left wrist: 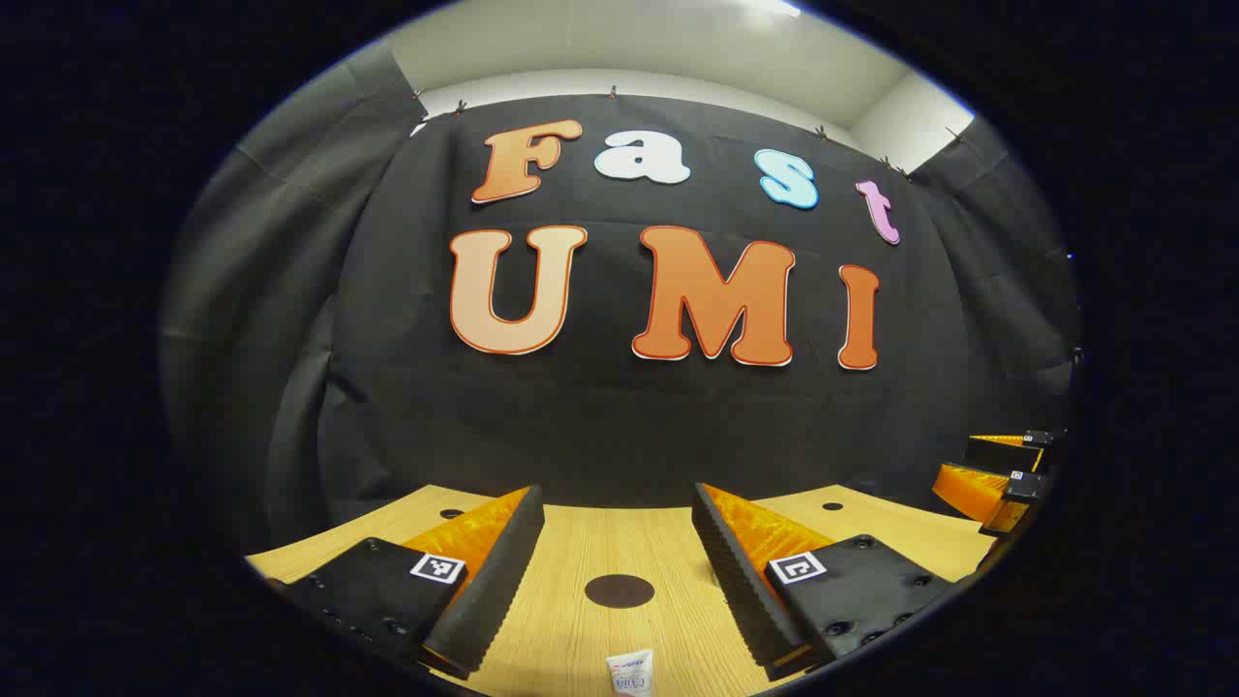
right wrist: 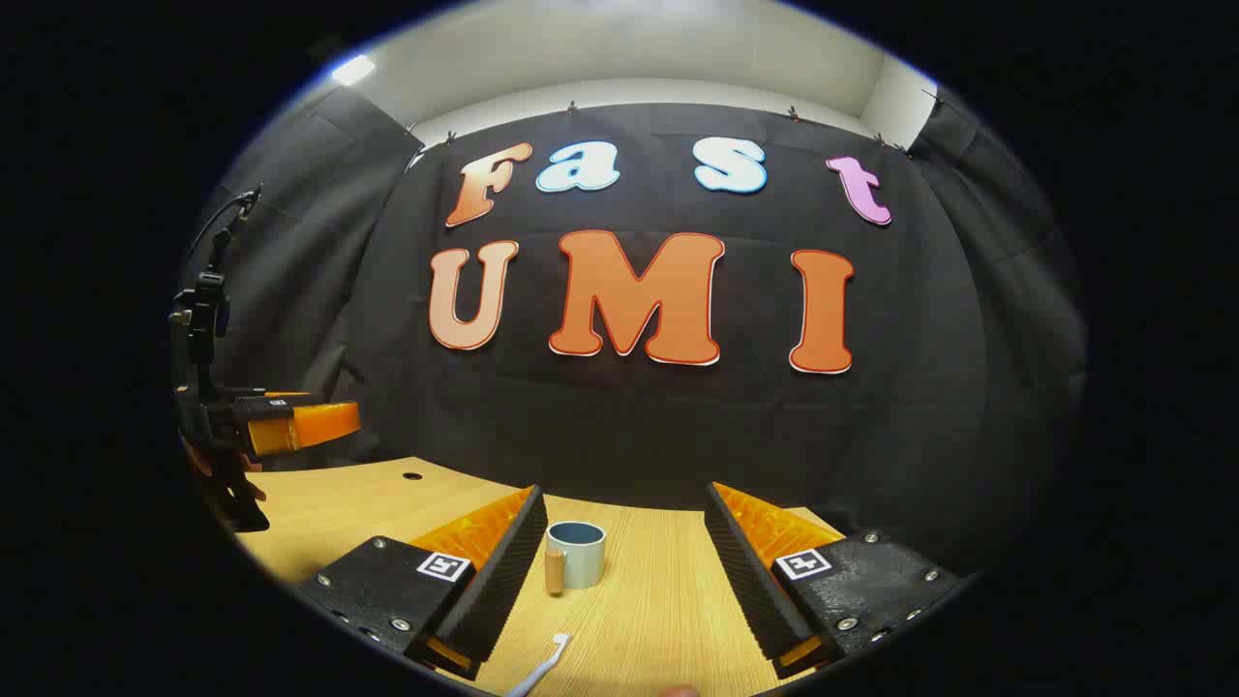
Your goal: Put the toothbrush and toothpaste on the desktop into the cup, then pick up the cup and place it on the coaster on the desktop.
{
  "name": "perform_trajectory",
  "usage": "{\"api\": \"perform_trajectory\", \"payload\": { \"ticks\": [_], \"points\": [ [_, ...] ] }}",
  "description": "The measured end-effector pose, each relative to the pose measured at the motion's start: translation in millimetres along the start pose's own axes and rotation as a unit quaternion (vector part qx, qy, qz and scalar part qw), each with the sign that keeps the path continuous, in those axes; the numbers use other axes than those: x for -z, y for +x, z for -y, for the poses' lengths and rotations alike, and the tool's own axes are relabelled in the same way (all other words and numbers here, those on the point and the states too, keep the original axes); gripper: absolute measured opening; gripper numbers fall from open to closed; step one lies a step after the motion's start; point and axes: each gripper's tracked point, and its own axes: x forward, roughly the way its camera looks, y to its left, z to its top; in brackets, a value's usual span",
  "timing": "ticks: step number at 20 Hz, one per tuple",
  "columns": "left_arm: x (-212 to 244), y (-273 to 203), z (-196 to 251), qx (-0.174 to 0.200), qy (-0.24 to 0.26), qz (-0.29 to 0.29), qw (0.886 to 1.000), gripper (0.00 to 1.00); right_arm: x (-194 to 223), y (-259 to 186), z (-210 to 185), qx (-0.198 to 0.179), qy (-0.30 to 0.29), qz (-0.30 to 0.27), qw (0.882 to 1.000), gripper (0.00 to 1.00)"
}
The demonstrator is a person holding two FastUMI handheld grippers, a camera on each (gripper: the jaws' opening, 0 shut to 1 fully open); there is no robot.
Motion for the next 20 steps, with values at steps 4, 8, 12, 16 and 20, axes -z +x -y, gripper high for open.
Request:
{"api": "perform_trajectory", "payload": {
  "ticks": [4,8,12,16,20],
  "points": [
    [-0.4,0.1,12.5,0.013,0.014,0.008,1.0,0.96,5.9,4.0,-6.0,-0.006,0.0,-0.006,1.0,0.99],
    [1.5,2.2,15.8,0.017,0.026,0.01,0.999,0.98,6.8,6.3,-5.1,-0.005,0.004,-0.01,1.0,0.99],
    [10.4,6.2,8.0,0.004,0.028,-0.008,1.0,0.98,13.3,9.9,-5.4,-0.006,0.01,-0.029,0.999,0.99],
    [29.6,10.8,4.0,0.01,0.003,-0.053,0.999,0.98,22.0,8.8,-12.4,-0.022,0.024,-0.065,0.997,0.99],
    [62.8,12.4,0.2,0.008,0.021,-0.116,0.993,0.99,42.9,7.5,-23.6,-0.037,0.027,-0.106,0.993,1.0]
  ]
}}
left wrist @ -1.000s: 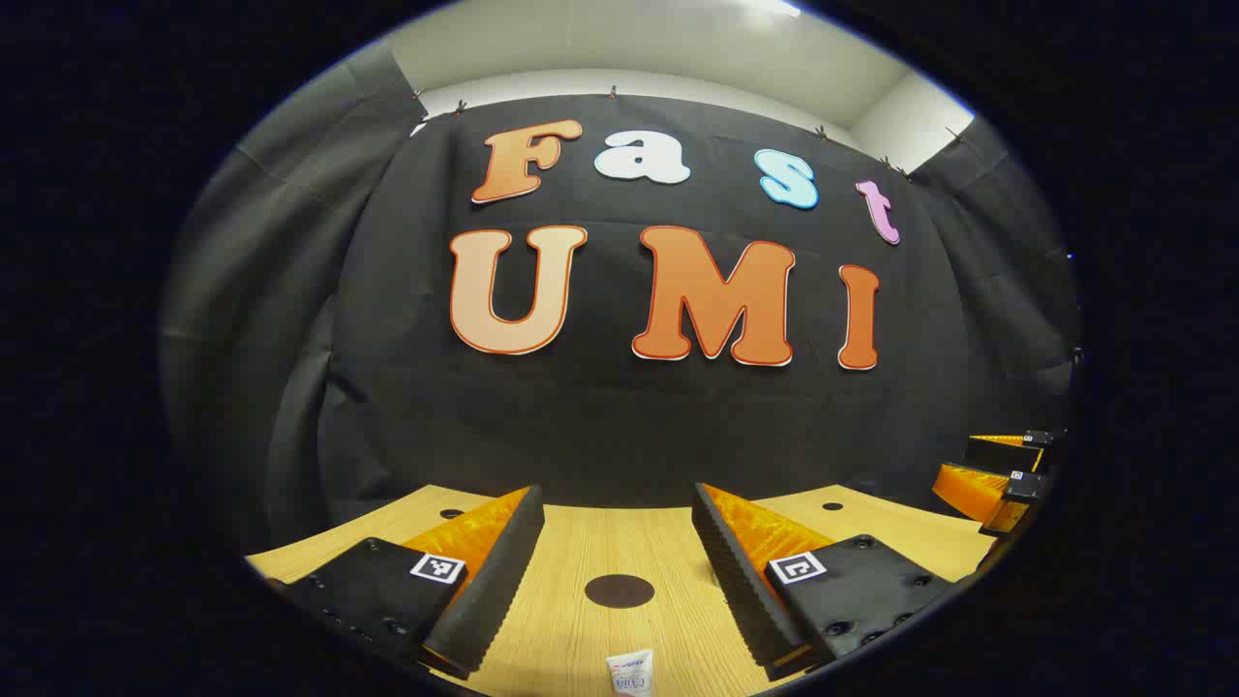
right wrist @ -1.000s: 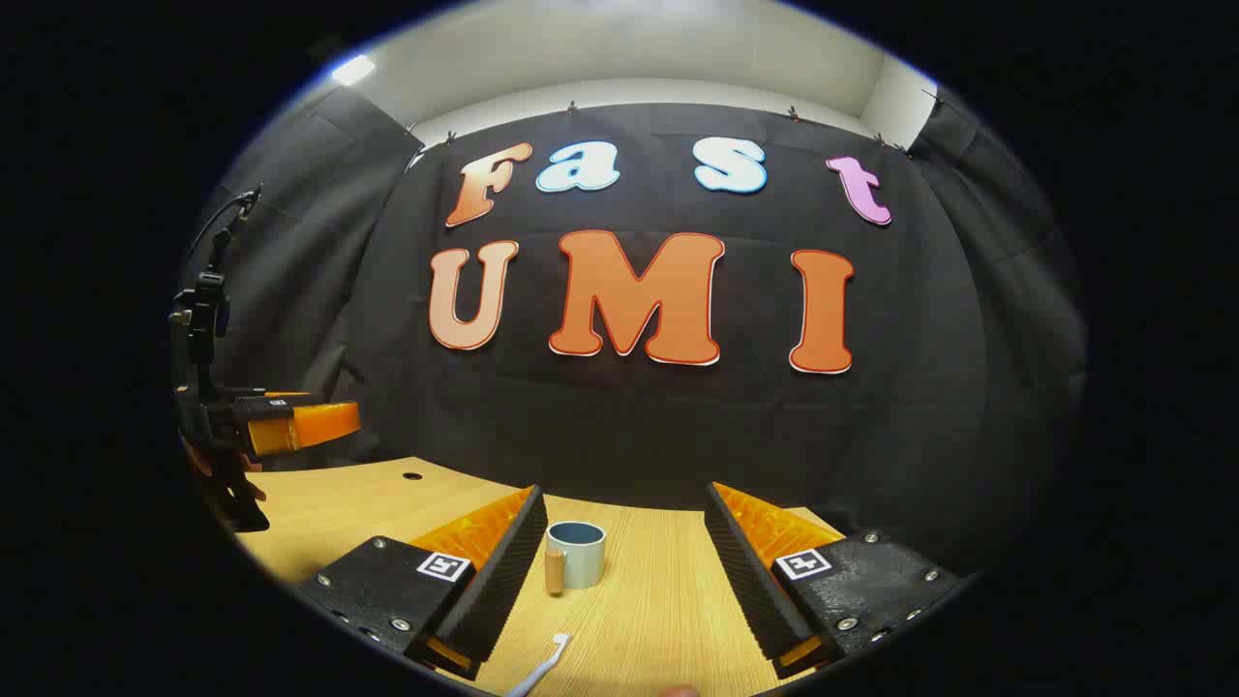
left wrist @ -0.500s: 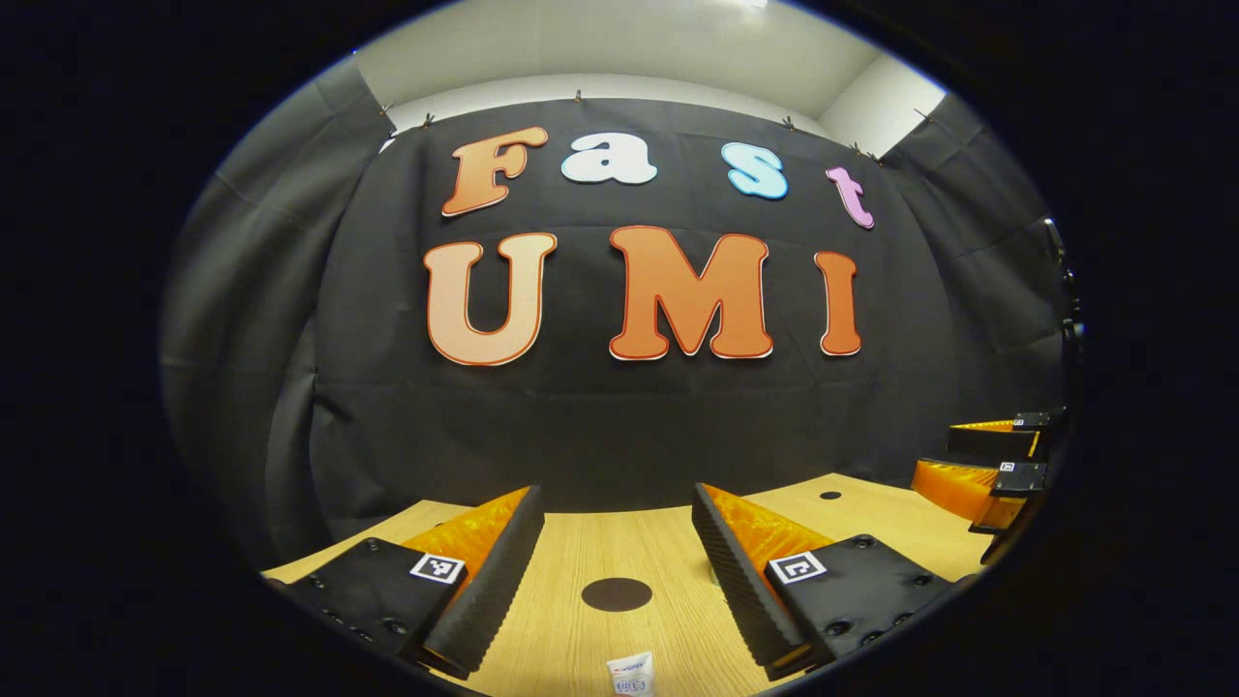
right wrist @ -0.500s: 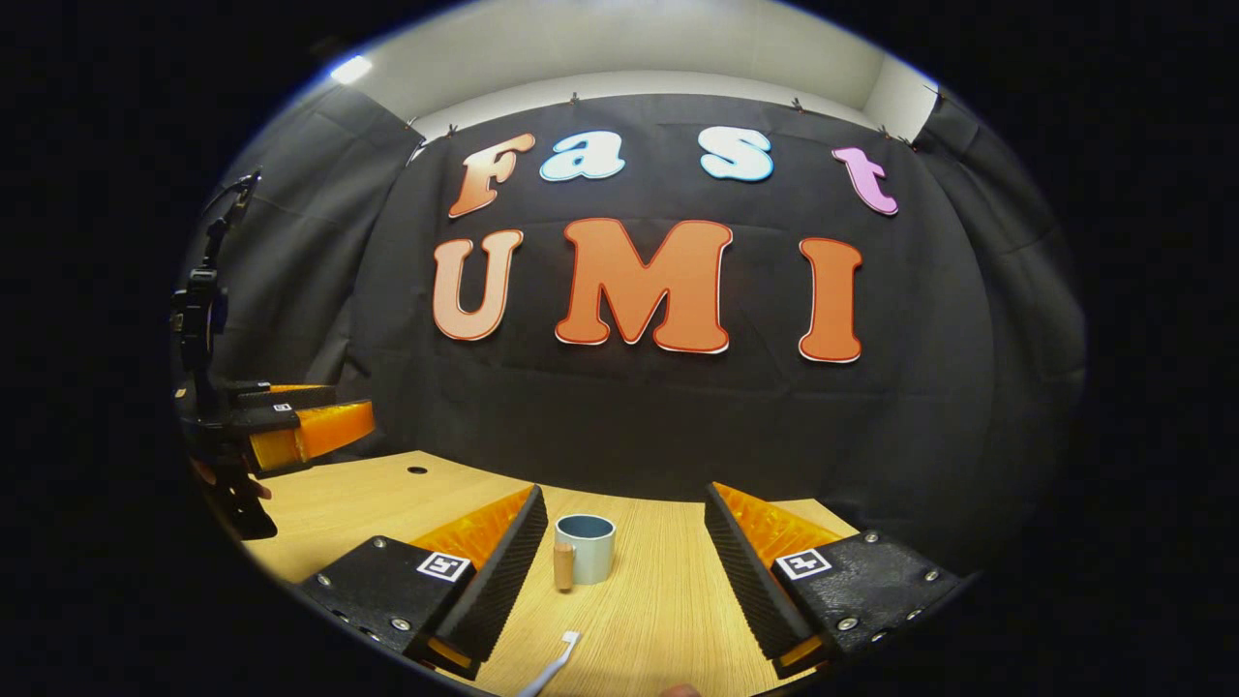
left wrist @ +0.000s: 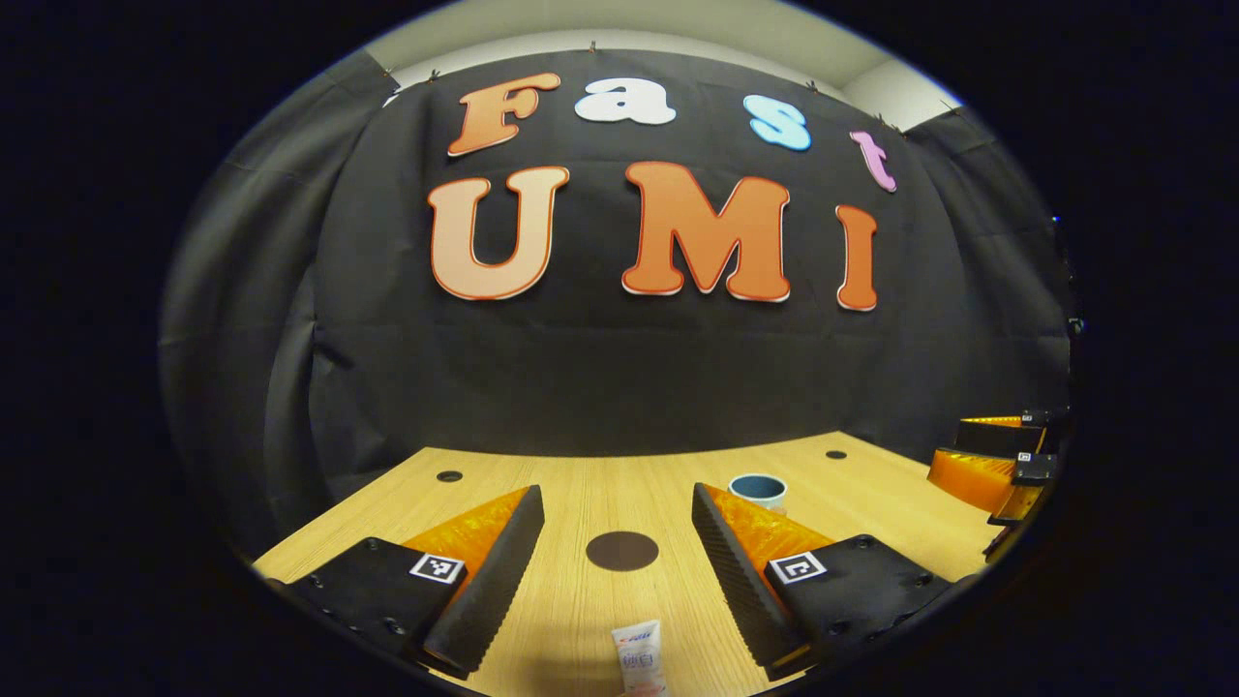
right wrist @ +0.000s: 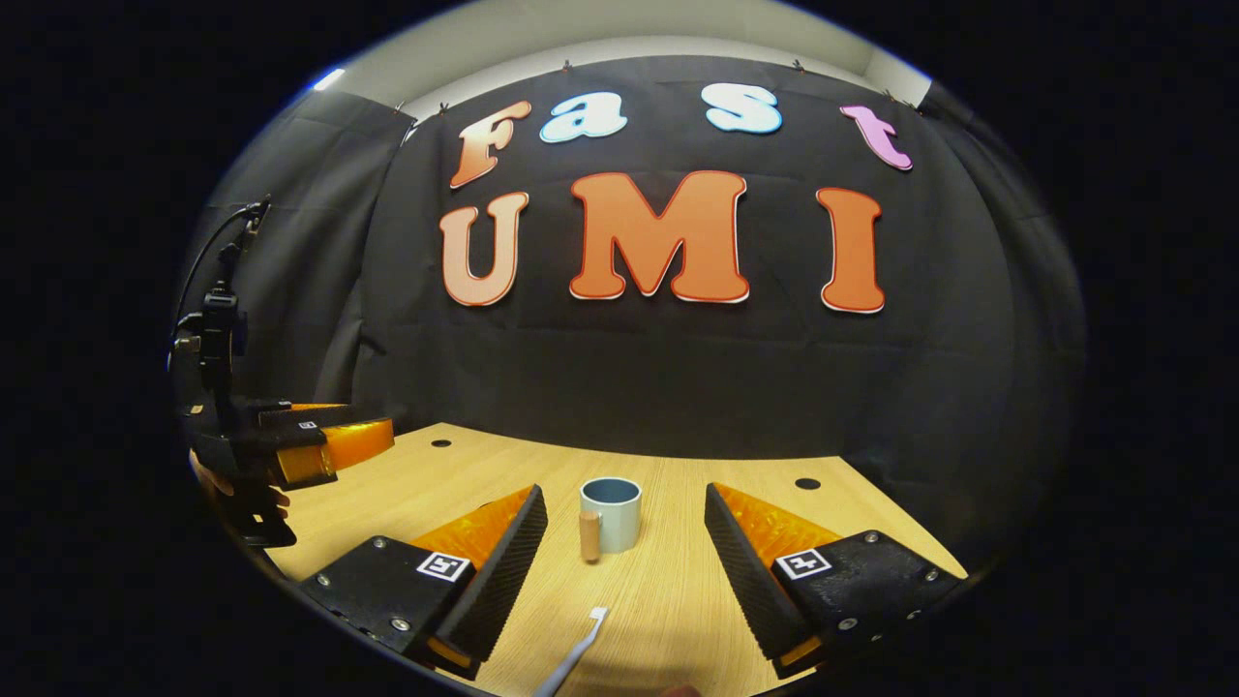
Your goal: Put the toothbrush and toothpaste on the desktop into the cup, then pick up the cup and place it on the coaster on the desktop.
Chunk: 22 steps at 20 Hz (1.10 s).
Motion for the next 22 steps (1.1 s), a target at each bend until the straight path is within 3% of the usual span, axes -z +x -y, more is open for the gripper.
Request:
{"api": "perform_trajectory", "payload": {
  "ticks": [9,17,22],
  "points": [
    [72.9,4.5,12.0,0.011,0.029,-0.11,0.993,0.99,78.1,5.0,-15.9,-0.014,0.036,-0.151,0.988,0.99],
    [135.1,-1.2,12.4,0.01,0.026,-0.194,0.981,0.99,134.8,-2.0,-29.5,-0.019,0.039,-0.269,0.962,0.96],
    [163.9,-5.9,12.1,0.011,0.023,-0.238,0.971,0.99,160.3,-11.6,-37.5,-0.025,0.035,-0.321,0.946,0.85]
  ]
}}
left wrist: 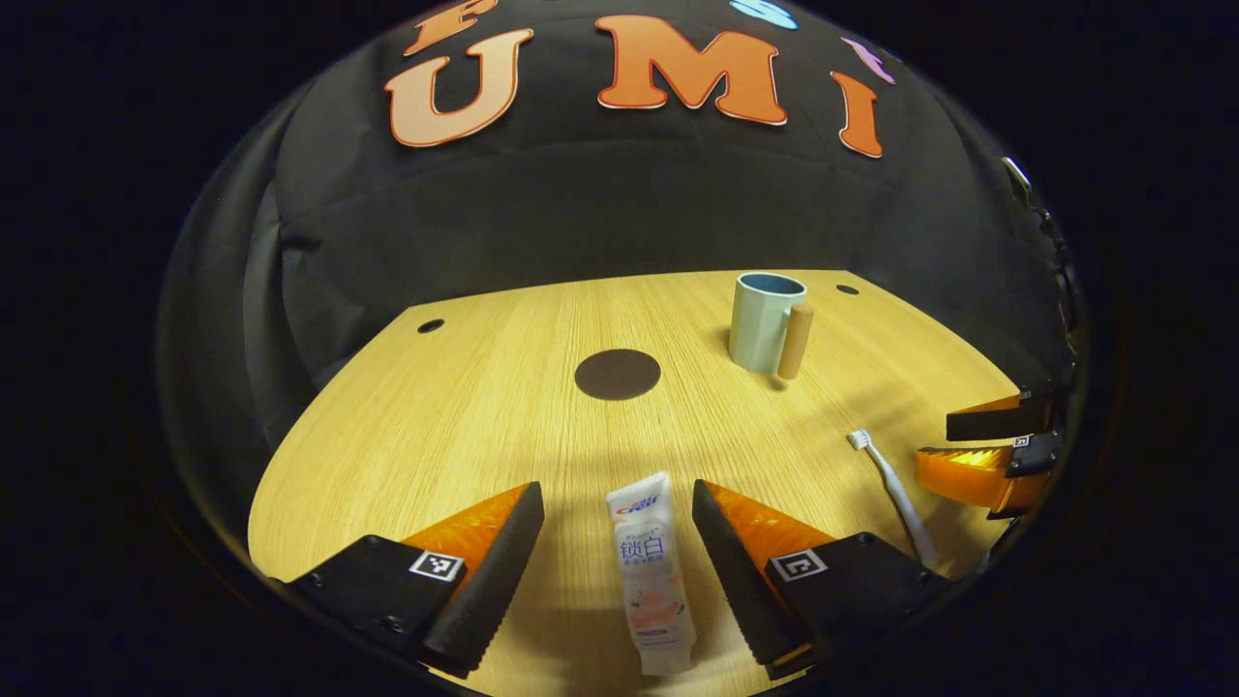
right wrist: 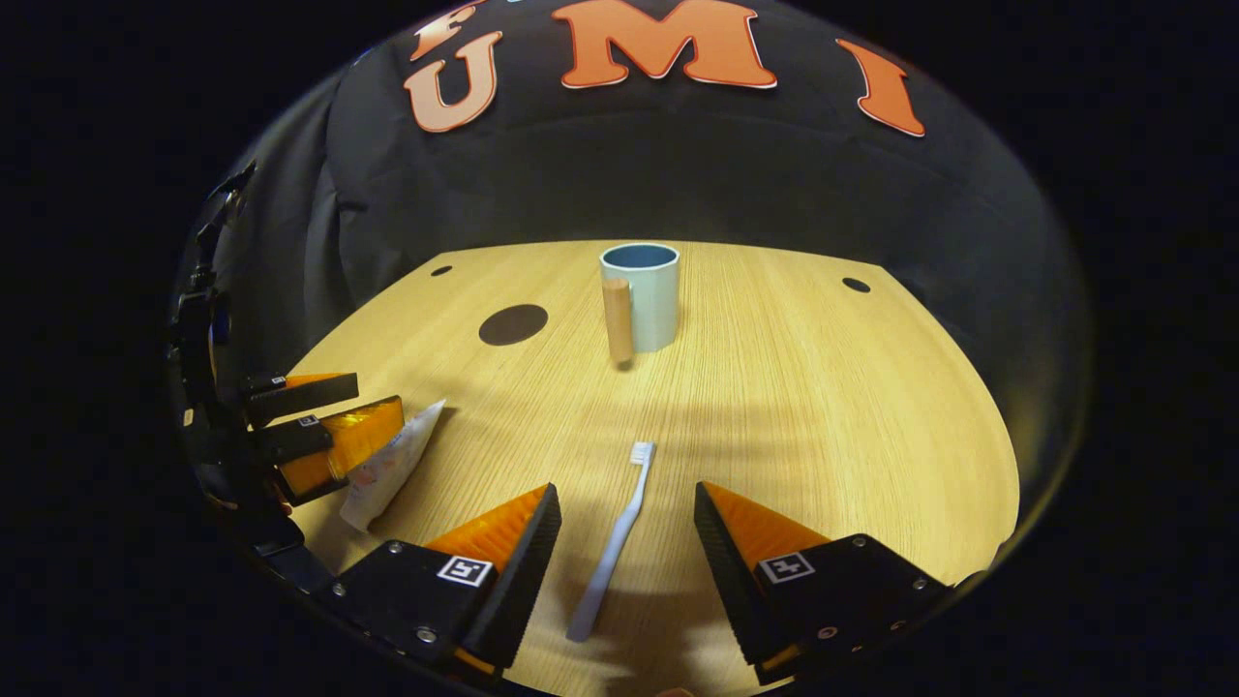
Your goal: Put the toothbrush and toothpaste on the desktop into the cup, then pick up the cup and place it on the coaster on the desktop.
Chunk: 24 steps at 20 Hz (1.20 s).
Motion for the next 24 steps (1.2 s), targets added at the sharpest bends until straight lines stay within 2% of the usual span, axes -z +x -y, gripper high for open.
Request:
{"api": "perform_trajectory", "payload": {
  "ticks": [3,5,6,8,10,11,13,14,18,20,23,24],
  "points": [
    [14.4,3.8,1.9,0.0,-0.004,-0.023,1.0,1.0,14.0,7.2,-2.9,-0.002,0.009,-0.031,0.999,0.79],
    [25.5,7.2,3.0,0.003,-0.008,-0.042,0.999,0.99,18.0,7.0,-4.5,0.0,0.017,-0.05,0.999,0.72],
    [30.6,10.2,3.4,0.005,-0.011,-0.051,0.999,1.0,17.8,6.0,-5.7,0.0,0.019,-0.057,0.998,0.65],
    [41.1,10.4,4.7,0.009,-0.017,-0.07,0.997,0.94,18.8,5.6,-6.1,0.002,0.02,-0.07,0.997,0.67],
    [50.4,16.0,5.9,0.013,-0.027,-0.086,0.996,0.88,19.4,3.6,-8.0,0.002,0.022,-0.083,0.996,0.58],
    [49.4,14.6,5.4,0.011,-0.028,-0.086,0.996,0.81,19.2,4.0,-9.1,0.003,0.02,-0.089,0.996,0.56],
    [47.1,18.5,2.8,0.006,-0.034,-0.092,0.995,0.71,24.1,3.7,-10.7,0.015,0.019,-0.101,0.995,0.45],
    [44.2,18.4,0.9,0.0,-0.038,-0.093,0.995,0.67,20.4,6.7,-9.7,0.021,0.022,-0.1,0.995,0.34],
    [44.2,15.4,1.1,0.001,-0.061,-0.106,0.992,0.47,16.5,10.0,-9.4,0.025,0.026,-0.102,0.994,0.2],
    [40.8,8.6,-0.2,0.005,-0.074,-0.106,0.992,0.43,16.8,10.7,-11.2,0.024,0.033,-0.1,0.994,0.13],
    [40.0,7.4,3.8,0.012,-0.085,-0.102,0.991,0.36,14.3,9.8,-8.1,0.022,0.039,-0.102,0.994,0.07],
    [38.5,10.2,5.3,0.012,-0.09,-0.098,0.991,0.37,11.9,10.3,-7.5,0.021,0.038,-0.101,0.994,0.06]
  ]
}}
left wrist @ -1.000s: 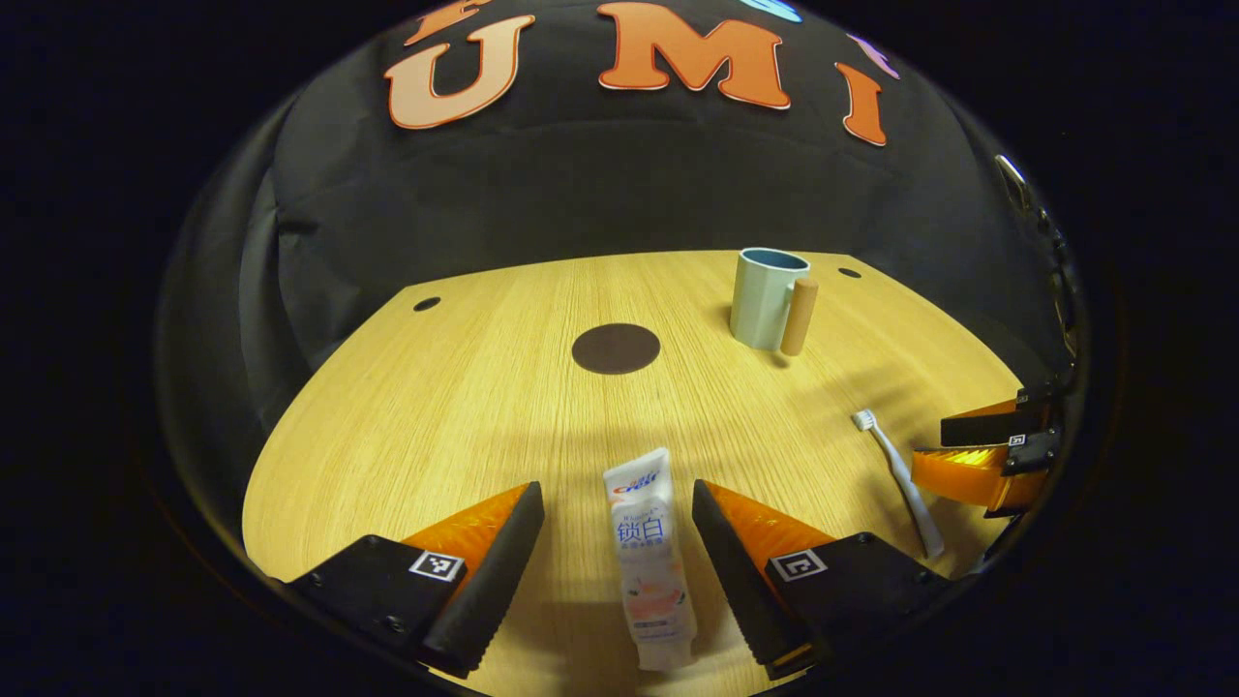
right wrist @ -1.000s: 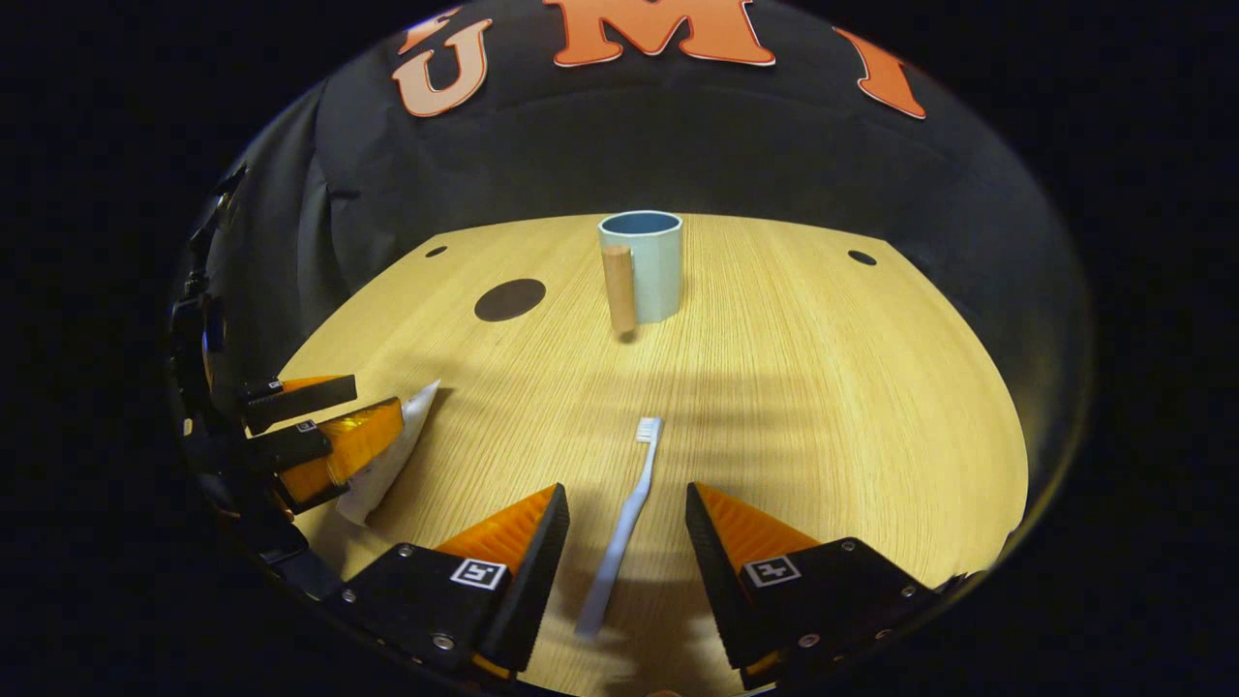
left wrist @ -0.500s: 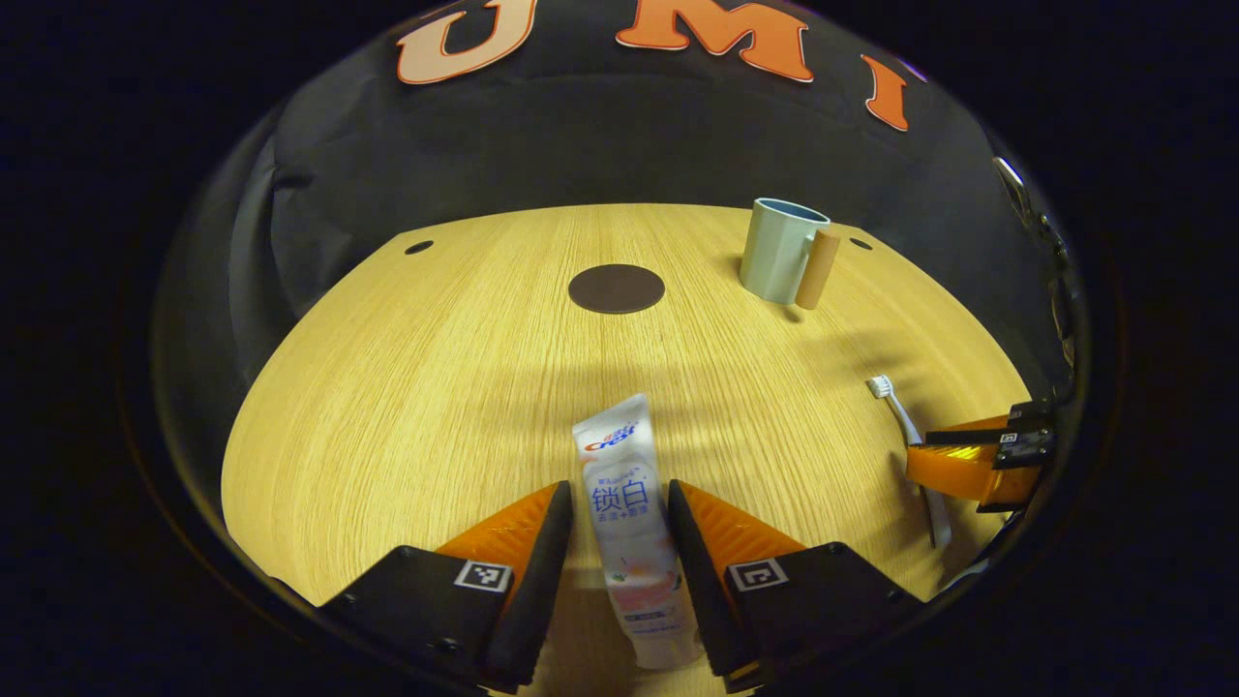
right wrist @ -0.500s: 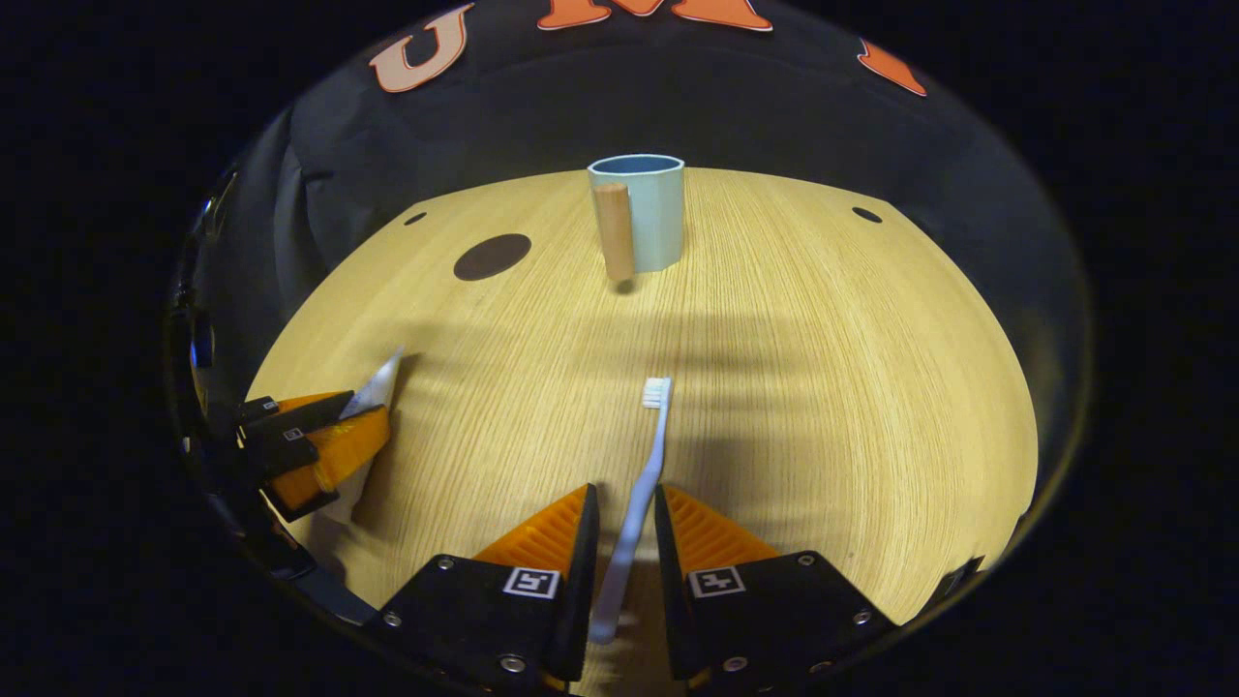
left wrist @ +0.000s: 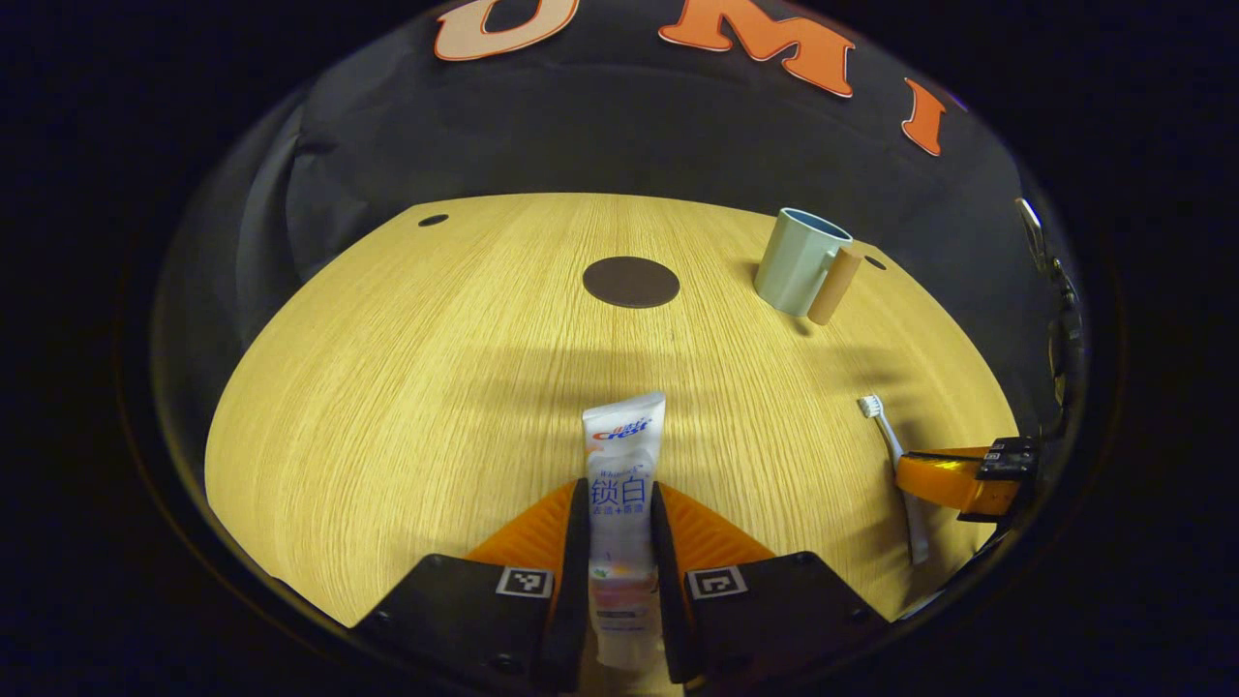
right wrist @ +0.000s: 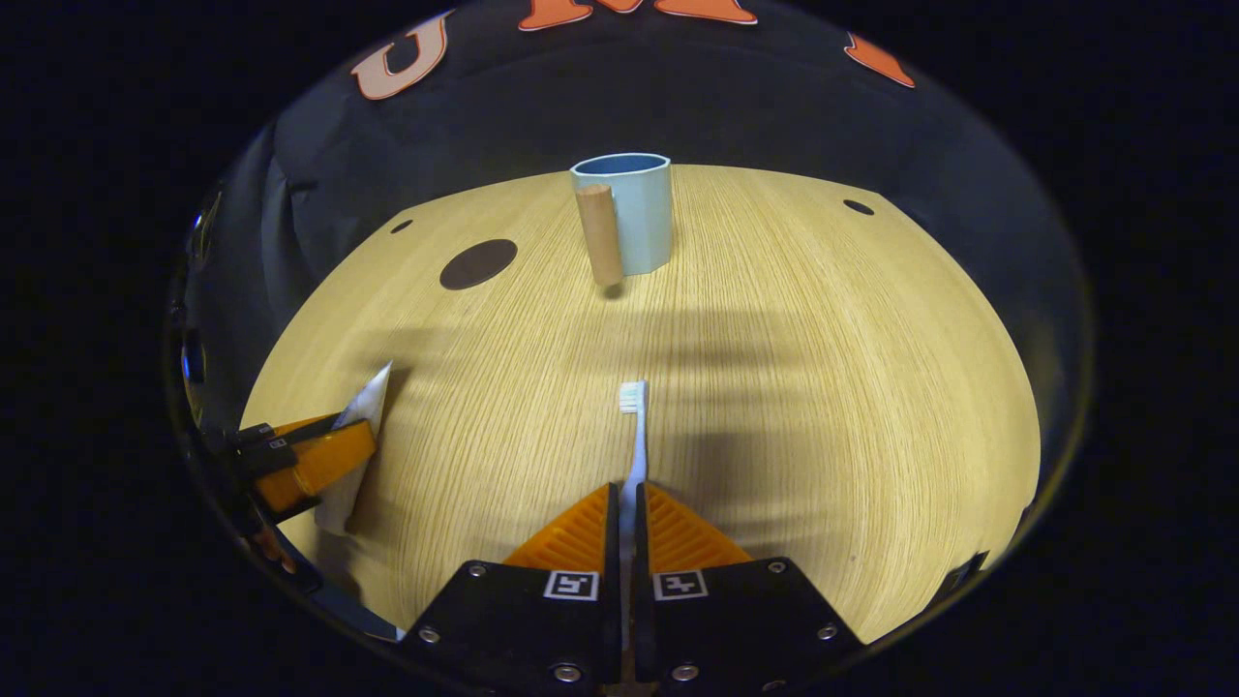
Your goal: Put the toothbrush and toothpaste on the desktop into the cup, then pick up the cup and place it on the coaster on the desktop.
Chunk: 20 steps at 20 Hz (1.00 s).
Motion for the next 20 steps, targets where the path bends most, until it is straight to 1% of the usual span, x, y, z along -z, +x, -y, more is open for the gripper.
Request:
{"api": "perform_trajectory", "payload": {
  "ticks": [1,6,7,8,10,14,20],
  "points": [
    [4.1,0.4,3.3,0.002,0.0,-0.004,1.0,0.31,2.1,3.4,-1.9,0.0,-0.001,0.0,1.0,0.06],
    [0.8,-1.2,3.1,0.006,-0.004,0.003,1.0,0.32,-0.2,-0.5,-2.7,-0.003,-0.002,0.005,1.0,0.05],
    [0.6,1.0,2.7,0.008,-0.006,0.007,1.0,0.28,-2.9,-2.6,-3.0,-0.006,0.001,0.008,1.0,0.05],
    [2.6,1.3,2.6,0.011,-0.007,0.007,1.0,0.27,-7.0,-5.2,-2.2,-0.008,0.004,0.012,1.0,0.05],
    [0.4,-1.6,2.6,0.018,-0.009,0.01,1.0,0.27,-13.4,-8.6,-1.7,-0.014,0.009,0.021,1.0,0.05],
    [-6.2,-8.7,2.9,0.017,-0.005,0.024,1.0,0.27,-24.0,-12.1,-1.1,-0.027,0.021,0.043,0.998,0.05],
    [-17.0,-21.6,-0.1,0.022,-0.003,0.043,0.999,0.27,-58.8,-27.1,2.4,-0.048,0.033,0.1,0.993,0.05]
  ]
}}
